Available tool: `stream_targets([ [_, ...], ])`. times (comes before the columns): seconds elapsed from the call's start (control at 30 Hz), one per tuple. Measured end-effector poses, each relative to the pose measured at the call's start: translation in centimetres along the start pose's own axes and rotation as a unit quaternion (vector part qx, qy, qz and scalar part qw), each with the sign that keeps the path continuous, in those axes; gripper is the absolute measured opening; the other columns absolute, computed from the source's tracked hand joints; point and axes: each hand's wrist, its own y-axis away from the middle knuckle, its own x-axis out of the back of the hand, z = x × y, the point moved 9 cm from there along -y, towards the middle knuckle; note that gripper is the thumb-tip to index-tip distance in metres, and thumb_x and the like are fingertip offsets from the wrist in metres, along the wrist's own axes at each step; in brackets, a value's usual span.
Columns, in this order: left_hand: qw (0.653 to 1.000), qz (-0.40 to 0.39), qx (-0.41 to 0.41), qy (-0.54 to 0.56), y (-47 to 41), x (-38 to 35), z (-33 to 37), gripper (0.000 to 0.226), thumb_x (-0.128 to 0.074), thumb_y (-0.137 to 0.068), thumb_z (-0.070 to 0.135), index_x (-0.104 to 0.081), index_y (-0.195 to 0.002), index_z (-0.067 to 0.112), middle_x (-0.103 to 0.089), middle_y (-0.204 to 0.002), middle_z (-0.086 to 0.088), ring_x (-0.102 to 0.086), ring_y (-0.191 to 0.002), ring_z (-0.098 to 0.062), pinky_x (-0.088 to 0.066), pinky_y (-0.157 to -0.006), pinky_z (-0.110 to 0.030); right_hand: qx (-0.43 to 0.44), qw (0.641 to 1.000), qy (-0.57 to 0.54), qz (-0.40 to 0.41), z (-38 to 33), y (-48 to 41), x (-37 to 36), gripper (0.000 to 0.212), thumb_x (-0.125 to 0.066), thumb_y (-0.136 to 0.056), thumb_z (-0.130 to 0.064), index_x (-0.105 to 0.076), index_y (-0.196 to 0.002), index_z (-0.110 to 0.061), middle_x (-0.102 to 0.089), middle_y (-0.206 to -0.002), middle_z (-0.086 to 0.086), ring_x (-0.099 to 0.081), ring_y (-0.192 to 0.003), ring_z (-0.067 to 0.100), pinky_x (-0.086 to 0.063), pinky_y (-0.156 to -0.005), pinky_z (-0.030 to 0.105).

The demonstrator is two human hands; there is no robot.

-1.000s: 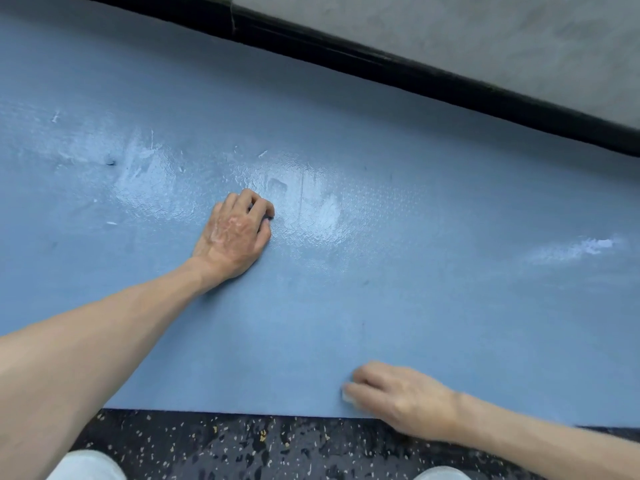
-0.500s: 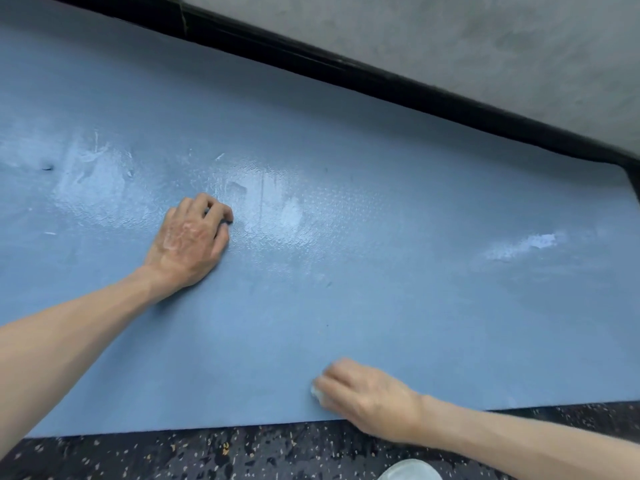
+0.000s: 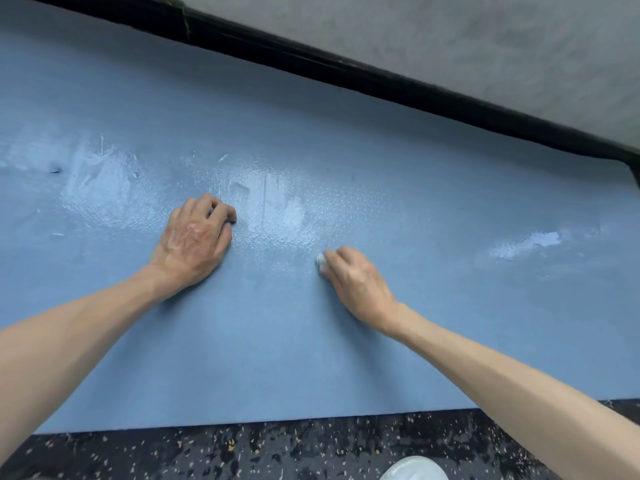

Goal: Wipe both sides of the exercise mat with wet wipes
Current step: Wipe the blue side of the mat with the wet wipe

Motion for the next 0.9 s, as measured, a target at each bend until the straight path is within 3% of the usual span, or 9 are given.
stream_targets([
  [0.1,1.0,0.004,-0.004,-0.002,-0.1,0.1,0.0,0.029,-0.036,-0.091,0.028,-0.06,-0.098,0.012,-0.052,-0.097,-0.008,-0.048,-0.081,-0.03,-0.039,-0.072,-0.043,0.119,0.984,-0.028,-0.126,-4.2,8.0,-1.6,0.002,-0.053,-0.098,-0.011,-0.052,-0.099,-0.01,-0.04,-0.081,0.004,-0.035,-0.066,0.018,-0.043,-0.055,0.037],
  [0.2,1.0,-0.001,-0.005,-0.009,-0.1,0.0,0.2,0.029,-0.036,-0.091,0.028,-0.059,-0.098,0.013,-0.053,-0.096,-0.008,-0.049,-0.079,-0.03,-0.04,-0.07,-0.043,0.178,0.954,-0.069,-0.231,-6.1,13.5,-2.2,0.011,-0.046,-0.104,-0.02,-0.052,-0.106,-0.011,-0.046,-0.088,0.003,-0.037,-0.072,0.013,-0.044,-0.056,0.031],
  [0.3,1.0,-0.001,-0.009,-0.012,0.0,0.0,0.3,0.029,-0.035,-0.091,0.028,-0.058,-0.098,0.013,-0.053,-0.096,-0.008,-0.049,-0.078,-0.03,-0.039,-0.069,-0.043,0.189,0.962,-0.052,-0.189,-5.3,10.3,-2.2,0.006,-0.054,-0.1,-0.017,-0.054,-0.103,-0.012,-0.046,-0.084,0.004,-0.041,-0.069,0.017,-0.043,-0.055,0.032],
  [0.4,1.0,-0.009,-0.007,-0.008,-0.2,0.0,0.4,0.029,-0.035,-0.091,0.027,-0.059,-0.098,0.012,-0.053,-0.096,-0.009,-0.049,-0.078,-0.031,-0.039,-0.07,-0.044,0.07,0.993,0.01,-0.097,-1.2,2.4,-1.7,0.012,-0.05,-0.097,-0.016,-0.058,-0.101,-0.009,-0.048,-0.089,0.008,-0.046,-0.075,0.022,-0.043,-0.063,0.034],
  [0.53,1.0,-0.005,-0.005,-0.008,-0.3,0.1,0.1,0.022,-0.042,-0.091,0.023,-0.059,-0.098,0.012,-0.053,-0.096,-0.009,-0.049,-0.077,-0.031,-0.04,-0.069,-0.043,-0.024,1.0,0.002,0.008,1.2,-1.6,0.3,0.016,-0.05,-0.097,-0.017,-0.055,-0.09,-0.003,-0.043,-0.078,0.006,-0.037,-0.065,0.019,-0.04,-0.055,0.031],
  [0.63,1.0,-0.006,0.006,-0.001,-0.3,-0.1,0.0,0.007,-0.056,-0.09,0.012,-0.06,-0.096,0.011,-0.053,-0.094,-0.009,-0.05,-0.078,-0.031,-0.04,-0.07,-0.042,-0.003,0.999,-0.021,-0.038,-0.8,2.8,-0.6,0.021,-0.045,-0.101,-0.022,-0.052,-0.091,-0.004,-0.037,-0.078,0.003,-0.035,-0.063,0.02,-0.041,-0.055,0.034],
  [0.7,1.0,-0.016,0.018,0.01,-0.6,-0.2,-0.1,0.015,-0.047,-0.088,0.018,-0.059,-0.094,0.012,-0.053,-0.092,-0.008,-0.051,-0.08,-0.031,-0.041,-0.072,-0.042,0.062,0.99,-0.044,-0.122,-2.8,7.2,-1.4,0.018,-0.042,-0.102,-0.023,-0.053,-0.1,-0.008,-0.039,-0.082,0.003,-0.036,-0.065,0.02,-0.044,-0.056,0.037],
  [0.8,0.999,-0.037,0.002,0.023,-1.6,-0.7,1.0,0.023,-0.04,-0.083,0.022,-0.06,-0.091,0.013,-0.053,-0.092,-0.007,-0.052,-0.085,-0.032,-0.039,-0.076,-0.041,0.152,0.957,-0.048,-0.243,-4.0,11.3,-2.4,0.017,-0.042,-0.102,-0.018,-0.049,-0.117,-0.016,-0.046,-0.097,0.003,-0.043,-0.075,0.018,-0.045,-0.062,0.03],
  [0.9,0.999,-0.027,-0.013,0.039,-2.9,-1.2,3.1,0.012,-0.059,-0.083,0.007,-0.062,-0.094,0.011,-0.055,-0.097,-0.01,-0.051,-0.088,-0.032,-0.034,-0.076,-0.038,0.174,0.96,-0.045,-0.217,-3.1,7.5,-2.2,0.017,-0.046,-0.099,-0.017,-0.052,-0.114,-0.017,-0.049,-0.093,0.005,-0.046,-0.073,0.019,-0.046,-0.058,0.032],
])
